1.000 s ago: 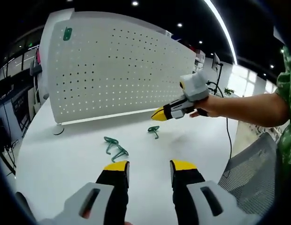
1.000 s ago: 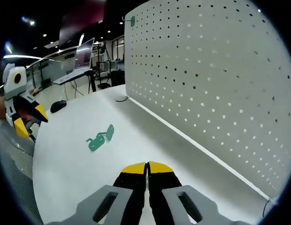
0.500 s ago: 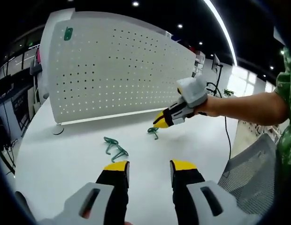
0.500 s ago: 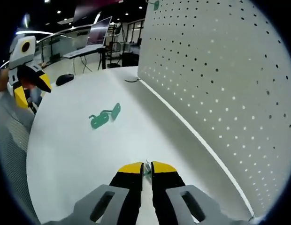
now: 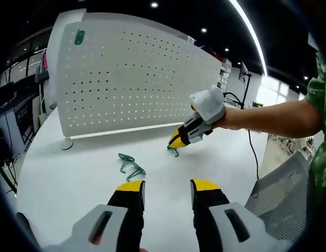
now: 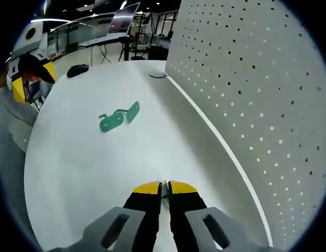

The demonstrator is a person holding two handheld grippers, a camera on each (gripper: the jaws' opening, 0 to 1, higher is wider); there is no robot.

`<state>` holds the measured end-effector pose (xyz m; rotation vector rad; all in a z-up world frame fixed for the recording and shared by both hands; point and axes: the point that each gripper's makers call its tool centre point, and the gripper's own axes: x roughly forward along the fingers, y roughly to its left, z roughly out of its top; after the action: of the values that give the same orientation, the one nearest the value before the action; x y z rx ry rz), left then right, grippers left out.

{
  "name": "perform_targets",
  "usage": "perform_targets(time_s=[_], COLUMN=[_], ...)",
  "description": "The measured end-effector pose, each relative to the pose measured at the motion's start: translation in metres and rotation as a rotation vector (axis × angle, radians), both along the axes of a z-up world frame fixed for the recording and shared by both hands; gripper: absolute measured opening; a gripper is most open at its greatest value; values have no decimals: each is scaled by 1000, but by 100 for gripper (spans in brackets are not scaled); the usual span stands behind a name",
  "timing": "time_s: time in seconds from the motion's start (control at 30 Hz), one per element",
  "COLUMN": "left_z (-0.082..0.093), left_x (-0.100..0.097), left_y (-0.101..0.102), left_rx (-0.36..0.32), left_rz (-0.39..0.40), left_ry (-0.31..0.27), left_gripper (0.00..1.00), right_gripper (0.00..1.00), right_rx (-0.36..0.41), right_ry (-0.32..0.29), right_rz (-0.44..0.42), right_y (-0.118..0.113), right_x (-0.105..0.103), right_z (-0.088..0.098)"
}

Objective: Insert the hook assembly into the mounting plate slot until the hook locks in place.

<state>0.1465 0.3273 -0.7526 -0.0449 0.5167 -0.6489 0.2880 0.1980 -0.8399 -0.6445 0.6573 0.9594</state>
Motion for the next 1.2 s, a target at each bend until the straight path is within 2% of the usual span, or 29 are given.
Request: perform_targets(time_s=[0.37, 0.67, 1.03, 1.1, 1.2], left_z=[0, 0, 1, 2, 4], left_x=[1, 1, -1, -1, 0], left_y=[1, 1, -3, -3, -3], left_rx=[-1, 0, 3, 3, 0], left_rz=[5, 4, -9, -8, -2], left_ry=[1, -2, -3, -6, -12], left_gripper=[36, 36, 36, 36, 35], right_gripper=[2, 0, 0, 0, 0], right_rx=[-44, -16, 121, 160, 264], right_ry=[1, 16, 8, 10, 27], right_rz=[23, -1, -50, -62, -89], right_y=[0, -1, 16, 21, 34], right_x=[2, 0, -4, -6, -10], right_z=[-4, 1, 29, 35, 52])
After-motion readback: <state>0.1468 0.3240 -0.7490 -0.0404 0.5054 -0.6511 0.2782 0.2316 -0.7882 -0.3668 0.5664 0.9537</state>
